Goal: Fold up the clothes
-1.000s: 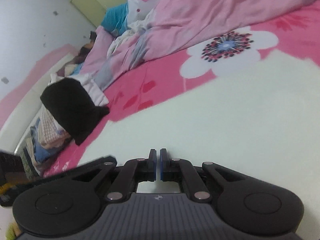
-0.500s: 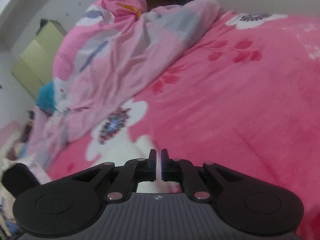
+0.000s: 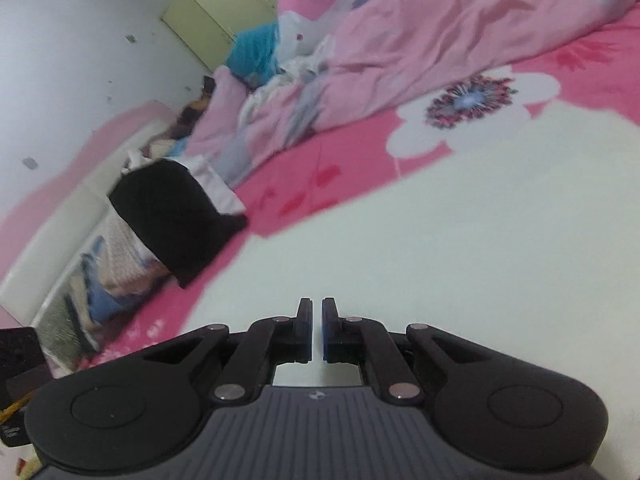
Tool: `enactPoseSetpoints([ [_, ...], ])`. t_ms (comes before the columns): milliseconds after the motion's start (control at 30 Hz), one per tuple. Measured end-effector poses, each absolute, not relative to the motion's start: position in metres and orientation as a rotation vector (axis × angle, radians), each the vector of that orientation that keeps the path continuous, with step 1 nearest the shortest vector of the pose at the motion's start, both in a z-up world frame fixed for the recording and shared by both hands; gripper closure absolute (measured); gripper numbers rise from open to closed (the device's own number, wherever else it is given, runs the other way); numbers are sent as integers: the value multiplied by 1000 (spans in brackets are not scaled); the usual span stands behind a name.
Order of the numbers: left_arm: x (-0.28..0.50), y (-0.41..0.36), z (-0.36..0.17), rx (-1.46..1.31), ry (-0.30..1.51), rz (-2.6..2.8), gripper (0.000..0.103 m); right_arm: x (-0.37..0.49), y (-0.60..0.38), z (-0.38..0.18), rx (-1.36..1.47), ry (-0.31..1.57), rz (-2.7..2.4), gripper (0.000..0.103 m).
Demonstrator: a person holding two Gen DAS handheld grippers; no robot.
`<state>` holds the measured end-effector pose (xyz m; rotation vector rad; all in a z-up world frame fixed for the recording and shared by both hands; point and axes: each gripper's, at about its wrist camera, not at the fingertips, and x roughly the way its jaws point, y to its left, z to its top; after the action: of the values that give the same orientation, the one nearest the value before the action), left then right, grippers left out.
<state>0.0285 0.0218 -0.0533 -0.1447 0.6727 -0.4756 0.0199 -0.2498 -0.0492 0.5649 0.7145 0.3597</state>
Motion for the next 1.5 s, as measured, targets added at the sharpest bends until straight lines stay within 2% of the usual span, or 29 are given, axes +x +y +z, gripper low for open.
enactPoseSetpoints([
  [233,24,80,-62,-319,652,-407,45,-23,-368,-51,692,607,17,100],
  [367,20,80,-53,-339,648,-380,44,-50,-410,-50,777,559,-100,99],
  [533,10,61,-36,-262,629,-400,42,-55,-385,-32,732,540,-24,99],
  [700,2,32,-24,-204,619,-486,41,-39,-321,-28,704,607,207,99],
  [933,-9,8,-55,-125,679,-494,41,-31,-249,-56,674,731,359,99],
  [1100,-18,31,-60,-162,658,-457,42,-48,-296,-52,638,672,237,101],
  [1333,-18,67,-58,-308,655,-399,42,-89,-394,-52,769,563,-36,101],
  [1500,-25,67,-50,-301,631,-381,42,-104,-406,-47,822,525,-99,99],
])
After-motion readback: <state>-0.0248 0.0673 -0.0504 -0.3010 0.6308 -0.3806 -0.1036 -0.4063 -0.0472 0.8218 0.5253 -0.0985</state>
